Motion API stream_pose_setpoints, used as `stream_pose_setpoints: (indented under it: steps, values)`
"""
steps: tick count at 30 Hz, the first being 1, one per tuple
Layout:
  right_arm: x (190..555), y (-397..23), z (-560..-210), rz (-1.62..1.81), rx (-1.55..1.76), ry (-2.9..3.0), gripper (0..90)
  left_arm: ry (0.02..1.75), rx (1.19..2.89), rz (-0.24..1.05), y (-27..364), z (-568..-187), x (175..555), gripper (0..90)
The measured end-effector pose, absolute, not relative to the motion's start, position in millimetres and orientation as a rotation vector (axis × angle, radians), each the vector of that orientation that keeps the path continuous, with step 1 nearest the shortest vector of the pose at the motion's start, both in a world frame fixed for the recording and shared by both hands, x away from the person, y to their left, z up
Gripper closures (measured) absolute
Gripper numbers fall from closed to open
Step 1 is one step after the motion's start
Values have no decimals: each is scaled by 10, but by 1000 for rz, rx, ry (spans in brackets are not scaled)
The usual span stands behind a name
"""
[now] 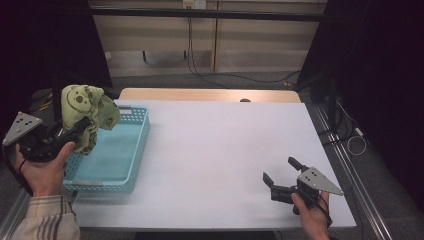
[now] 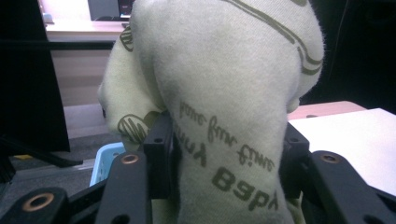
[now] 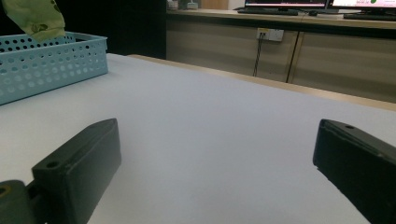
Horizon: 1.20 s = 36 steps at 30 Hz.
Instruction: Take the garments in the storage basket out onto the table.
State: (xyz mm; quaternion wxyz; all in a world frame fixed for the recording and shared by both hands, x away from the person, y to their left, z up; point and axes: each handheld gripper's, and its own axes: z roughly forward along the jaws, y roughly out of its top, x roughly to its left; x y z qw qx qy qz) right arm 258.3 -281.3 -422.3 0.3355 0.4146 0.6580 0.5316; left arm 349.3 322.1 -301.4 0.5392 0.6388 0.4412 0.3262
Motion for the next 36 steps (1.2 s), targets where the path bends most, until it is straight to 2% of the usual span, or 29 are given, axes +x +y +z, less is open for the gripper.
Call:
stream_pose_setpoints:
  steps: [18,36]
  values:
    - [2586,-2804,-4221,1385,1078,1716,3,975,1517,790,3035,-2766,3279,519]
    - [2586,-2804,-4219,1389,1074,1718,2,894,1550,727,2779,-2661,3204,516]
